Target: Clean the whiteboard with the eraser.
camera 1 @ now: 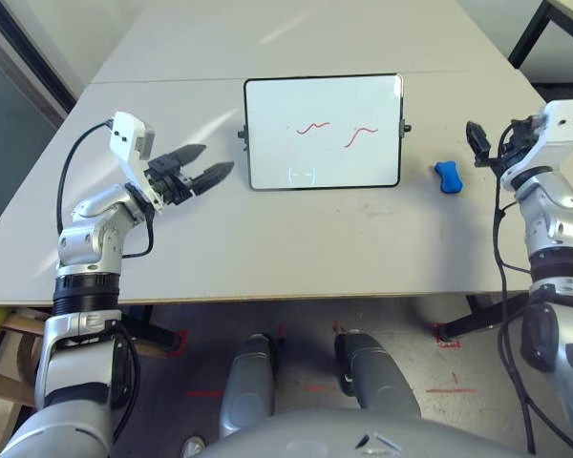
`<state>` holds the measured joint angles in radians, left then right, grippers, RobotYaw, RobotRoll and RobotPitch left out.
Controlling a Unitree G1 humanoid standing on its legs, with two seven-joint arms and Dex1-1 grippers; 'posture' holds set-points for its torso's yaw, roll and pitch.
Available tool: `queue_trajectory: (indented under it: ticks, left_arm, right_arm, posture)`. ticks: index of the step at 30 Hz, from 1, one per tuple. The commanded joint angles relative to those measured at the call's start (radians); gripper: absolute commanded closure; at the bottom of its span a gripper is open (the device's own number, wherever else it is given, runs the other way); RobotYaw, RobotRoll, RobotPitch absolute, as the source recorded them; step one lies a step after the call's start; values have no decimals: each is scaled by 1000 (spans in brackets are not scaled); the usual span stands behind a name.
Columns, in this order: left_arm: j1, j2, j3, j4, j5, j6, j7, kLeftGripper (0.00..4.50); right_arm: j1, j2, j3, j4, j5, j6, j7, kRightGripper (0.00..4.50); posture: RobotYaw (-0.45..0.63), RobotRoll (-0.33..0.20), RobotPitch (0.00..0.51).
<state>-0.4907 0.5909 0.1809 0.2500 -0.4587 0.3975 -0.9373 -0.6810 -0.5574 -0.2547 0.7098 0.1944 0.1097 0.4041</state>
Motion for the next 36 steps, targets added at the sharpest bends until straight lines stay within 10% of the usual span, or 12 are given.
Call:
queue_trajectory:
  ticks: [1, 14, 36]
  left_arm:
    - [-1, -4, -26, 11, 14, 0, -10, 0]
    - [-19, -32, -59, 38, 34, -19, -5, 0]
    - [-6, -45, -60, 23, 42, -24, 16, 0]
  right_arm:
    - [-36, -69, 98, -102, -77, 257, 13, 26]
    - [-239, -143, 273, -251, -90, 1015, 122, 26]
    - [-271, -28, 273, -89, -106, 986, 71, 26]
  posture:
    - [-182, 0, 118]
    - [-211, 0, 123]
    - [-187, 0, 125]
